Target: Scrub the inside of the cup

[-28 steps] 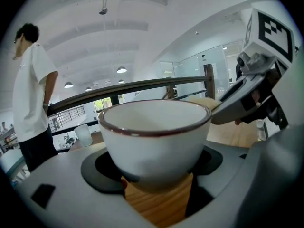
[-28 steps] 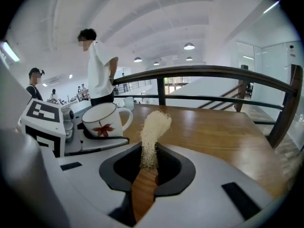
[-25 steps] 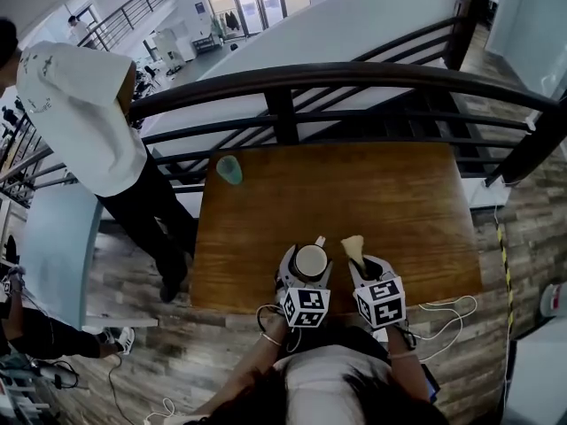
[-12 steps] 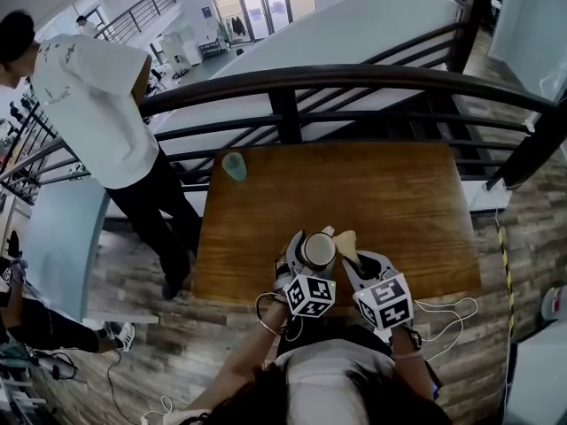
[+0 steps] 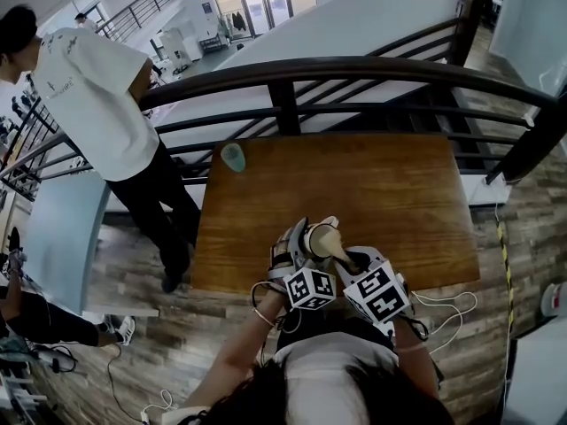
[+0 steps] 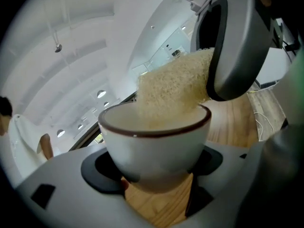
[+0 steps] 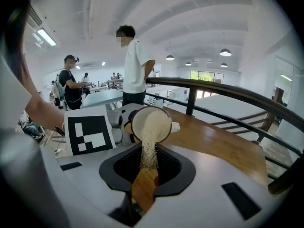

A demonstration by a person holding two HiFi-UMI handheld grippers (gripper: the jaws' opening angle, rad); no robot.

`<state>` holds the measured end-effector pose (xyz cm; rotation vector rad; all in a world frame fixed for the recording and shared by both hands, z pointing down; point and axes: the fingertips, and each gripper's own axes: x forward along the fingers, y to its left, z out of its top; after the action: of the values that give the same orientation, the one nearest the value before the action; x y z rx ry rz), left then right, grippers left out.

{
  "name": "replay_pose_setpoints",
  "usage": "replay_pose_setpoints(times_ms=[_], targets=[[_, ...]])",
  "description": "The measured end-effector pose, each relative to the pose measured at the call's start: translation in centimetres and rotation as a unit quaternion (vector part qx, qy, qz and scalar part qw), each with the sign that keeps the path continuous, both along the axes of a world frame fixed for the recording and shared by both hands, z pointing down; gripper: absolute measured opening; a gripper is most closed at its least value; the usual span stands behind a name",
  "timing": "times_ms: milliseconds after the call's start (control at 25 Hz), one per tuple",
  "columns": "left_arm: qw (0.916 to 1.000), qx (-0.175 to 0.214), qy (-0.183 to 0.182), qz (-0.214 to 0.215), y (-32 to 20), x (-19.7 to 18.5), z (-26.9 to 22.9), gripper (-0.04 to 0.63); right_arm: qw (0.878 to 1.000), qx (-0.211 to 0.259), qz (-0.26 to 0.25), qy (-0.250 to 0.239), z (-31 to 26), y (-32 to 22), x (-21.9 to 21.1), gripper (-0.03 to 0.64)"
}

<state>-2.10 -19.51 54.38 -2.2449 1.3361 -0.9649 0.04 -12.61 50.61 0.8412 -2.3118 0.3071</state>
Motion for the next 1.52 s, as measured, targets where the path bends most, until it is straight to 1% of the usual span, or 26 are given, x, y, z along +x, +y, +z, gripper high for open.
replay_pose_setpoints(times_ms=[120,240,320,440,600,680,800,960,1160,1320,1520], targets=[[0.9995,0.015,-0.026,0.008,0.1,0.3,-0.3,0.403,0.999,-0.009,-0.031,0.033,-0.1,0.5,-0.7,0.080],[0.9987,0.026,-0.042,0.018,0.3,0.9,-0.2,0.403,0.997,-0.022,-0.047,0.053,0.1,0.8,-0.7,0.080],[0.9976,0.035,-0.053,0.028,0.7,1.2,0.2,0.403,0.996,-0.036,-0.057,0.060,0.2,1.2,-0.8,0.080],[0.9940,0.059,-0.080,0.045,1.1,1.6,0.6,0.403,0.993,-0.056,-0.070,0.070,0.5,2.0,-1.1,0.080],[0.9922,0.065,-0.093,0.052,1.9,1.9,0.0,0.403,0.991,-0.076,-0.081,0.075,1.1,2.4,-1.0,0.080],[0.9892,0.080,-0.105,0.064,2.0,2.1,0.2,0.403,0.990,-0.094,-0.080,0.070,1.3,2.7,-0.9,0.080],[0.9859,0.097,-0.113,0.077,2.2,2.5,0.2,0.403,0.988,-0.115,-0.085,0.056,1.2,3.0,-1.0,0.080],[0.9866,0.087,-0.113,0.080,3.1,3.0,-0.5,0.403,0.987,-0.136,-0.086,0.027,1.0,3.5,-0.8,0.078],[0.9830,0.100,-0.112,0.106,3.8,3.5,-0.9,0.403,0.982,-0.164,-0.085,-0.031,0.3,3.4,-1.7,0.078],[0.9821,0.105,-0.108,0.113,4.1,3.9,-0.9,0.403,0.978,-0.177,-0.087,-0.066,-0.1,3.7,-1.8,0.077],[0.9813,0.112,-0.096,0.124,4.6,4.1,-1.2,0.403,0.969,-0.194,-0.089,-0.128,-0.7,3.9,-2.3,0.075]])
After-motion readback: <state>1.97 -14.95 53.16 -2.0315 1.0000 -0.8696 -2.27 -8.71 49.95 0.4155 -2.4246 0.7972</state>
